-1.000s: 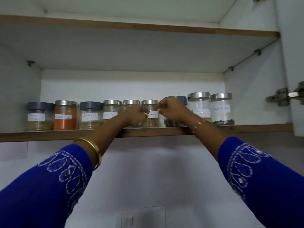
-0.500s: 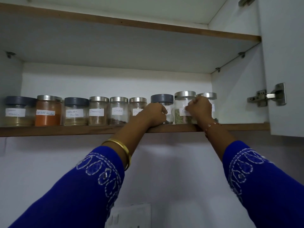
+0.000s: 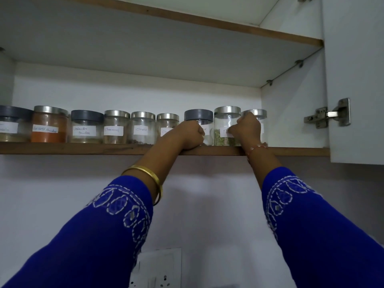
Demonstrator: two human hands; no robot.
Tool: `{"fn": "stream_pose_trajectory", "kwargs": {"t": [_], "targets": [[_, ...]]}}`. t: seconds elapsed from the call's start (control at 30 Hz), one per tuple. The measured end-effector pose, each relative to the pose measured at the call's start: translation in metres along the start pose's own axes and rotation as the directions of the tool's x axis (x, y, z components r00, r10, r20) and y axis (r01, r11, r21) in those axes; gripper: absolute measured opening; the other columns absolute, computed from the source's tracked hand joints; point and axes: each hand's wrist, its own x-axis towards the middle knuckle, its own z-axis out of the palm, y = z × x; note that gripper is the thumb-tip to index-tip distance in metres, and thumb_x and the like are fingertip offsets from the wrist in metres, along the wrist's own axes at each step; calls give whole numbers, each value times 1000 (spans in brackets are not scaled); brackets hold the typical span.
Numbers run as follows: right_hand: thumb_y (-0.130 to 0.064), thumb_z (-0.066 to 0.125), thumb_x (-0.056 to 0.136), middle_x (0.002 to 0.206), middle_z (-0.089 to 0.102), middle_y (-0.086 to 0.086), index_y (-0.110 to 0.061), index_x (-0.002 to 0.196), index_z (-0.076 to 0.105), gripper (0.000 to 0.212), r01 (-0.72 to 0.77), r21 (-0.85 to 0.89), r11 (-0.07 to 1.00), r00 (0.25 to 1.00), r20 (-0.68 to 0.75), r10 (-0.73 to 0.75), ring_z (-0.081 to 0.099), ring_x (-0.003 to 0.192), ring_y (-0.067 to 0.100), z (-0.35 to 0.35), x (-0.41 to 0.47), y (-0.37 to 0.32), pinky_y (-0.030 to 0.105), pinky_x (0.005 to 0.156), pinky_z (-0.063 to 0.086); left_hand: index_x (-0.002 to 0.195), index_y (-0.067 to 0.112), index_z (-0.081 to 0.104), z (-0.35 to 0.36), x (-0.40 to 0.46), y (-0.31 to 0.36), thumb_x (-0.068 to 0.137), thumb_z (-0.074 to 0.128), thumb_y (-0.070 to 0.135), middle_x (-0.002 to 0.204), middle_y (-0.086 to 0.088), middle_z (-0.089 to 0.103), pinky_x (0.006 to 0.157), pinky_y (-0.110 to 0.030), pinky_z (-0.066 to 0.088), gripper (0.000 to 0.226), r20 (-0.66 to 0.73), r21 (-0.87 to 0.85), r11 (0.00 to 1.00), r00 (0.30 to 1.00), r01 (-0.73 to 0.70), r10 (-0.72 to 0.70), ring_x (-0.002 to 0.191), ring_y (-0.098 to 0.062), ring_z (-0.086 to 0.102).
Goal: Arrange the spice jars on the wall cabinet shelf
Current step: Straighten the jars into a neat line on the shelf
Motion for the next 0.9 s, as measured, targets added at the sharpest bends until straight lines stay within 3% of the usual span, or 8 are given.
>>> {"fn": "stream_pose_trajectory", "kwargs": {"t": [0.07,0.2,0.4,0.53,0.73,0.9], "targets": [[6,56,80,113,62,21,-2,97,57,19,42,0,999,998,-35,-42,57,108,31,0,-1,0,24,76,42,132,15,50,-1,-2,1,93,45,16,143,-7,45,103,-27,33,40,0,48,999,1000,7,-7,130,-23,42],[10,49,82,111,63,21,6,96,67,23,94,32,995,995,-47,-92,60,103,30,-1,-6,1,22,75,41,143,18,32,-1,-3,5,94,45,24,151,-11,32,110,-34,28,51,37,123,991,998,44,-49,137,-27,33],[7,50,84,123,57,22,3,108,65,29,142,-2,990,980,140,-140,56,112,33,-5,1,5,33,94,45,137,17,43,0,-4,11,94,46,23,148,-11,38,108,-35,30,44,38,111,987,992,114,-119,135,-26,36],[8,49,85,123,59,22,4,109,65,29,206,-50,977,953,238,-189,49,122,32,-7,8,9,38,102,43,129,15,54,1,-2,19,92,46,14,143,-8,46,105,-29,33,37,40,11,990,990,138,-138,130,-22,42],[6,48,88,127,57,21,5,117,62,32,296,-146,944,904,363,-227,54,119,31,-9,18,13,32,96,45,132,6,49,12,14,38,95,42,14,142,-13,45,106,-32,33,39,136,42,977,968,209,-213,131,-26,42],[-1,45,91,133,52,20,4,129,50,38,322,-282,904,839,527,-134,53,120,30,2,30,13,27,91,45,135,7,42,23,34,36,96,38,22,144,-13,41,106,-34,33,42,275,214,949,919,229,-284,131,-27,40]]}}
